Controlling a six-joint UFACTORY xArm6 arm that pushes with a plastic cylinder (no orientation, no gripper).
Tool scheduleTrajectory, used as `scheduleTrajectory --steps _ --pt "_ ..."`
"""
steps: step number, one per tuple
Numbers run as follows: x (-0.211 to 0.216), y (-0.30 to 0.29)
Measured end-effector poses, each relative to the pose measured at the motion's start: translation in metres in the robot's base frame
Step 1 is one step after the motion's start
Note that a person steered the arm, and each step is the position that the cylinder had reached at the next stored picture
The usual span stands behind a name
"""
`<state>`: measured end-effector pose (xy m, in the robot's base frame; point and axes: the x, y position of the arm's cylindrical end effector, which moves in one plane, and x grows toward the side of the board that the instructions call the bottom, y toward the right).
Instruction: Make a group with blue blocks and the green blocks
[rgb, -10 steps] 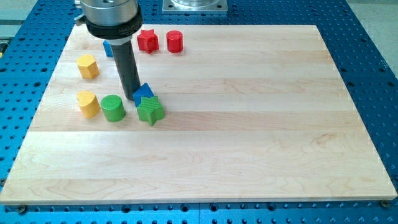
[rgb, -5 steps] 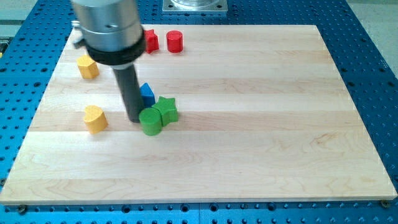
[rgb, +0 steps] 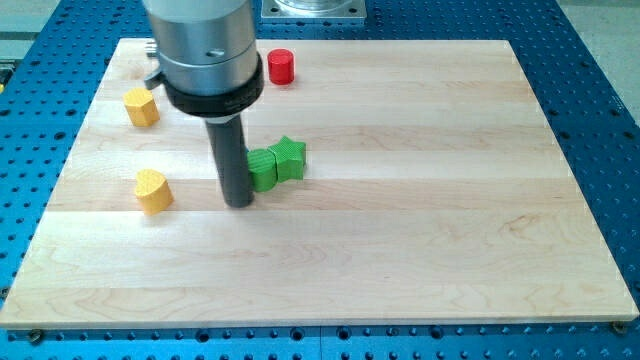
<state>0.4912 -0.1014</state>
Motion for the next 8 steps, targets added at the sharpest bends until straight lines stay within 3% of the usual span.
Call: scheduleTrajectory --steps 2,4,5,7,8 --pt "-0.005 -0.064" --pt "-0.061 -0.038" --pt "-0.063 -0.017" --pt "-0.067 -0.092" --pt "-0.068 -0.094"
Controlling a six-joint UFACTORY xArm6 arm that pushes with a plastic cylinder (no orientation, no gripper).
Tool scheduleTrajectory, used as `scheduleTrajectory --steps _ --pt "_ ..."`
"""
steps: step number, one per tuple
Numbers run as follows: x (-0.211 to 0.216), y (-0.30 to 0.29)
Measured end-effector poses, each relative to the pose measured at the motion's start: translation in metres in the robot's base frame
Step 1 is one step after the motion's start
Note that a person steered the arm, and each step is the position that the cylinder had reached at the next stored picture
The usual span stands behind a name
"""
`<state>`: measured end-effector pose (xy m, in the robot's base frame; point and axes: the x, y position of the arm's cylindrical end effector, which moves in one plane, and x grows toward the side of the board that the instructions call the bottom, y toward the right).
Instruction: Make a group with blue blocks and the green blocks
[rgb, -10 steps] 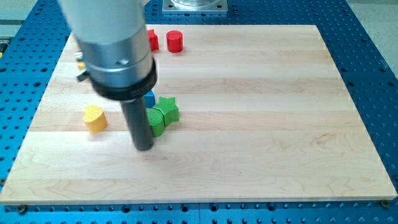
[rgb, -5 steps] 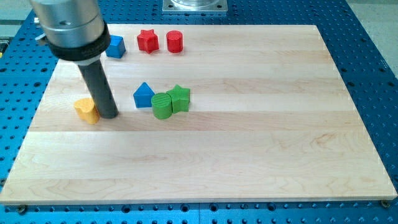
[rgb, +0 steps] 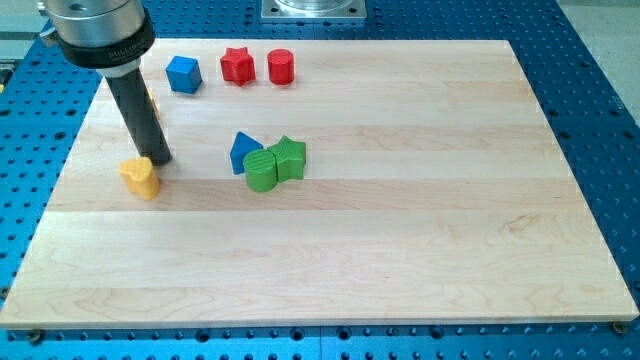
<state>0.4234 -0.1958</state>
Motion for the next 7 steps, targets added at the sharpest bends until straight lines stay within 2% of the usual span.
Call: scheduleTrajectory --steps 1,2,3,5,6,7 --pt "-0.054 -0.004" --pt "-0.08 -0.002" --pt "-0.071 0.031" --pt "-0.095 -0.025" --pt "-0.122 -0.002" --pt "-0.163 -0.009"
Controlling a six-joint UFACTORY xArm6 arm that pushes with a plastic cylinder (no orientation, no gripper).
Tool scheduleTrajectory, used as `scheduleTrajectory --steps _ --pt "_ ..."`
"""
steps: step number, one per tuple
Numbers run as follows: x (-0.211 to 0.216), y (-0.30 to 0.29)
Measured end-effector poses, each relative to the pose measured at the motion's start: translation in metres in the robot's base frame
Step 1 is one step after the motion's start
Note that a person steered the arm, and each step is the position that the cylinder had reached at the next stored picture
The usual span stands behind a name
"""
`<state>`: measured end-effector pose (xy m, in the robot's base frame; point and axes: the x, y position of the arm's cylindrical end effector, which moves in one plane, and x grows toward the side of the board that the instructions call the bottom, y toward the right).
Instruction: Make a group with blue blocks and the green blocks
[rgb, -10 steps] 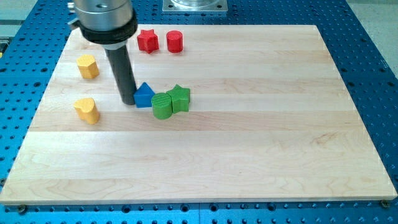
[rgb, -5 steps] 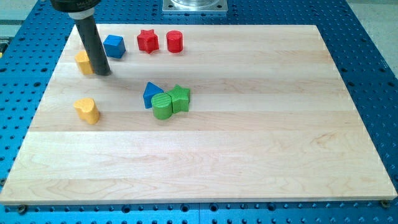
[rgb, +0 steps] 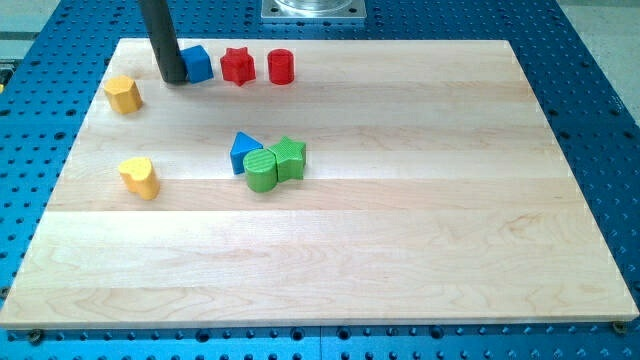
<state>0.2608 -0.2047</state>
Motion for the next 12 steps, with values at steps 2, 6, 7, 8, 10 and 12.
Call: scheduleTrajectory --steps 2,6,7,8,10,12 --pt "-0.05 0.018" --pt "0.104 0.028" --pt "0.073 0.024" --pt "0.075 0.058" --pt "0.127 0.134" --pt "0.127 0.095"
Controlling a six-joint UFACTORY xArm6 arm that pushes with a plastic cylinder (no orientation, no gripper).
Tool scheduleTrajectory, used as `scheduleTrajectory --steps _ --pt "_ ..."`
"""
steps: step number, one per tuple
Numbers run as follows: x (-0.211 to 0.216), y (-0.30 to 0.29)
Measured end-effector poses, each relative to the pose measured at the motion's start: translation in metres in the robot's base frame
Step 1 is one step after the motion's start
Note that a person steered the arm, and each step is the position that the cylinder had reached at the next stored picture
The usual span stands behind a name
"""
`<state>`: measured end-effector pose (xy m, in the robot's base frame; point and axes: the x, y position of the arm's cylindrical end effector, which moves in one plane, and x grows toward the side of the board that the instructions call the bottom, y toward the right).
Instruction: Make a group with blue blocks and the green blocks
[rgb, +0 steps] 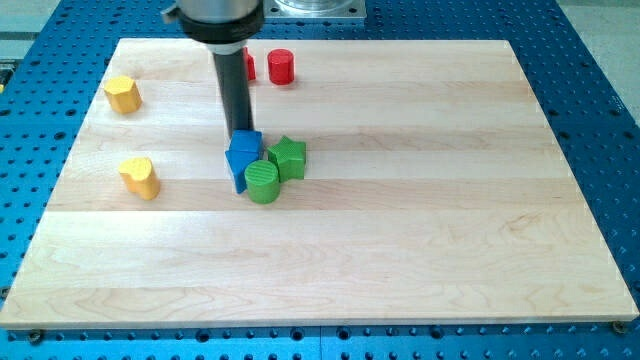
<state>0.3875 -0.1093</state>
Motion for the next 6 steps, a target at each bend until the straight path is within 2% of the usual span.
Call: scheduleTrajectory --steps 2,3,4,5,6 --pt "0.052 0.009" --pt "0.037 -0.036" --pt "0.069 -0.036" --pt "0.077 -0.008" --pt "0.085 -0.017"
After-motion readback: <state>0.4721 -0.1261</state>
